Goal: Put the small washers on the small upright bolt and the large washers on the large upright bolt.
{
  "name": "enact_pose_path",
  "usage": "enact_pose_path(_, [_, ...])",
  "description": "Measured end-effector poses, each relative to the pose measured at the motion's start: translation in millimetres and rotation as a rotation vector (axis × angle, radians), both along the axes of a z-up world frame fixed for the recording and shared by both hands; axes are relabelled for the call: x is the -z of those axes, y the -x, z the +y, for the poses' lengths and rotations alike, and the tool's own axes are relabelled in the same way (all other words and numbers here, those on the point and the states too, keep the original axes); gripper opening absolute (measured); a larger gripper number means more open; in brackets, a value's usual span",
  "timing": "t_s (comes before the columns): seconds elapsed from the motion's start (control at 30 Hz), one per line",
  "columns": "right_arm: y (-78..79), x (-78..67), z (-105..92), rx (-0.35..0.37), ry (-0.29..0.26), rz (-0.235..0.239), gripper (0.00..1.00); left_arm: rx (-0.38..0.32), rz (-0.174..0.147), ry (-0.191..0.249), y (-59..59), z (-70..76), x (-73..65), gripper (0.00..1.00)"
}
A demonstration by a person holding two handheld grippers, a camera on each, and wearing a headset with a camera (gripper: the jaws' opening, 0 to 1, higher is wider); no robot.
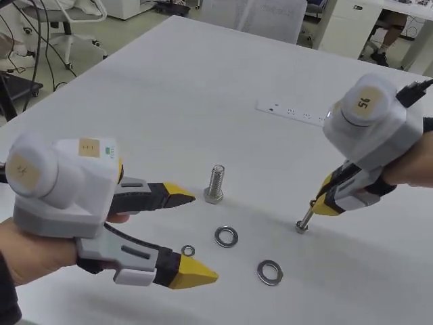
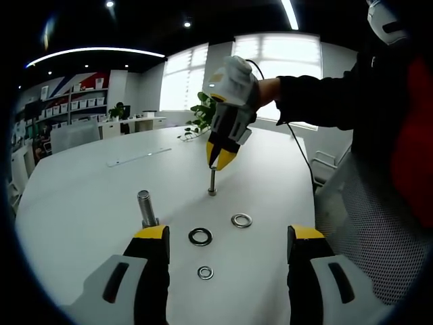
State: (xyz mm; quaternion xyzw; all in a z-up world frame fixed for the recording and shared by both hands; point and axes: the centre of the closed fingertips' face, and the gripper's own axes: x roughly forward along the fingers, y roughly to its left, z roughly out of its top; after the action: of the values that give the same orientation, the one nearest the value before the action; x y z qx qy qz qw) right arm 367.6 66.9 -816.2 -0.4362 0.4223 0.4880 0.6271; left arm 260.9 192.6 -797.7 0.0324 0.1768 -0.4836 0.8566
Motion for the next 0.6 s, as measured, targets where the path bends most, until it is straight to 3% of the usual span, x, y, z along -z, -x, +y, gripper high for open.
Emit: enact_pose_path(0.6, [-2.4,13.6,0.5,0.007,0.003,0.026,0.14,-0.002,0.006,-0.003,-1.4,0.7,1.9,0.70])
